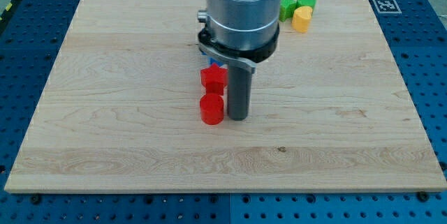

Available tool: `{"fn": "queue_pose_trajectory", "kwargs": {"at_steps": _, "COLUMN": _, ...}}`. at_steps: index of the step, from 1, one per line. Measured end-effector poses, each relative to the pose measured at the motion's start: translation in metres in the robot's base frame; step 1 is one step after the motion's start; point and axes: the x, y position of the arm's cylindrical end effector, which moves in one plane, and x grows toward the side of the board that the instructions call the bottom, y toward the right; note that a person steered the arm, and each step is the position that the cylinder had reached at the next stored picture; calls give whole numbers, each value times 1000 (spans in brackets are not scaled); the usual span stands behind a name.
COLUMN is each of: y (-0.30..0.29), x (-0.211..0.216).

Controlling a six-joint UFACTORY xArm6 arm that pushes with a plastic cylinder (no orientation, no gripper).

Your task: Place the arm parallel to the red star

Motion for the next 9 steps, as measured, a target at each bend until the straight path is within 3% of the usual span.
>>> {"fn": "queue_pose_trajectory", "kwargs": {"at_steps": 1, "y": 52, "x": -5}}
{"fn": "queue_pose_trajectory", "kwargs": {"at_steps": 9, "y": 52, "x": -7}}
